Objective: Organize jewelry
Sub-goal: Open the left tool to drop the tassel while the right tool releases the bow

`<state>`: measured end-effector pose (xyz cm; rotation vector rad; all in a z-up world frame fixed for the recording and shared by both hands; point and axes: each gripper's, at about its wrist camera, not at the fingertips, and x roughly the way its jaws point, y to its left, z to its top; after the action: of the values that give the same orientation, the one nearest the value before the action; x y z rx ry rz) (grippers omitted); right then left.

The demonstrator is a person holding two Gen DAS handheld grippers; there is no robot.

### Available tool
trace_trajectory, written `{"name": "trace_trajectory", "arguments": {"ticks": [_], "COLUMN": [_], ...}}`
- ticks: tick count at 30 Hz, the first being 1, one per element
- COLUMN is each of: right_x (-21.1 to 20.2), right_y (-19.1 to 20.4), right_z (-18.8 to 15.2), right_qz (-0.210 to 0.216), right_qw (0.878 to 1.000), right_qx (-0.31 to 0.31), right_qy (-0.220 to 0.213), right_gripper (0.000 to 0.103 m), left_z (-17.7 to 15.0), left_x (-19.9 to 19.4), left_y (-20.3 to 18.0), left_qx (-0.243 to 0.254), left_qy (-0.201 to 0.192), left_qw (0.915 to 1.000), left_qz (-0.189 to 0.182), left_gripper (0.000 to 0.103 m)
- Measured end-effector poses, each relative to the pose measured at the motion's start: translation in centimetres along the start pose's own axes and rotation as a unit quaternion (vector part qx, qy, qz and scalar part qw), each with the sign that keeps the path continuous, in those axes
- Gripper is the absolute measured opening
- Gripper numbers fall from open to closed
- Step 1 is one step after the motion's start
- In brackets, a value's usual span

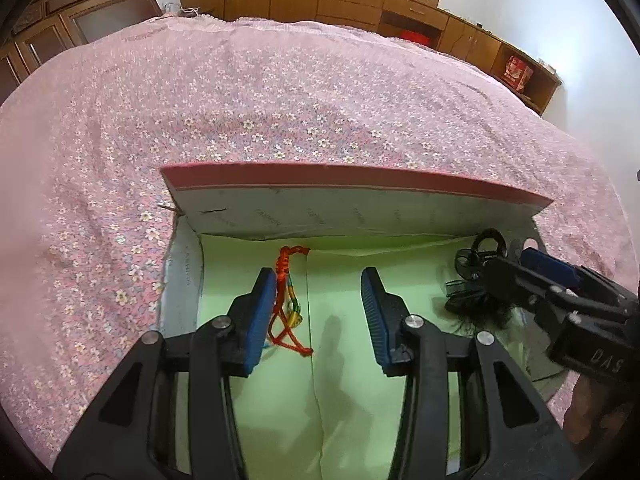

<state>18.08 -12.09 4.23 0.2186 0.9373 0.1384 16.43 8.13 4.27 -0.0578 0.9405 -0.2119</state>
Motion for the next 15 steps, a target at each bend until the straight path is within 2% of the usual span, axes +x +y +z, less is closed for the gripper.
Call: {"name": "trace_trajectory", "arguments": {"ticks": [15], "right_x": [-4.8], "right_y": [-0.6], "right_z": [-0.4], "right_qz": [0.009], "right_qw": [0.999], "right_qx": [0.004], "right_qy": [-0.043], "right_gripper": [0.075], "left_z": [-0.3], "left_x": [-4.4], "left_y": [-0.7], "left_qx": [0.008], "left_qy": [-0.033], "left_qw": [0.9991], "left_qz": [-0.025], "left_gripper": [0.036]}}
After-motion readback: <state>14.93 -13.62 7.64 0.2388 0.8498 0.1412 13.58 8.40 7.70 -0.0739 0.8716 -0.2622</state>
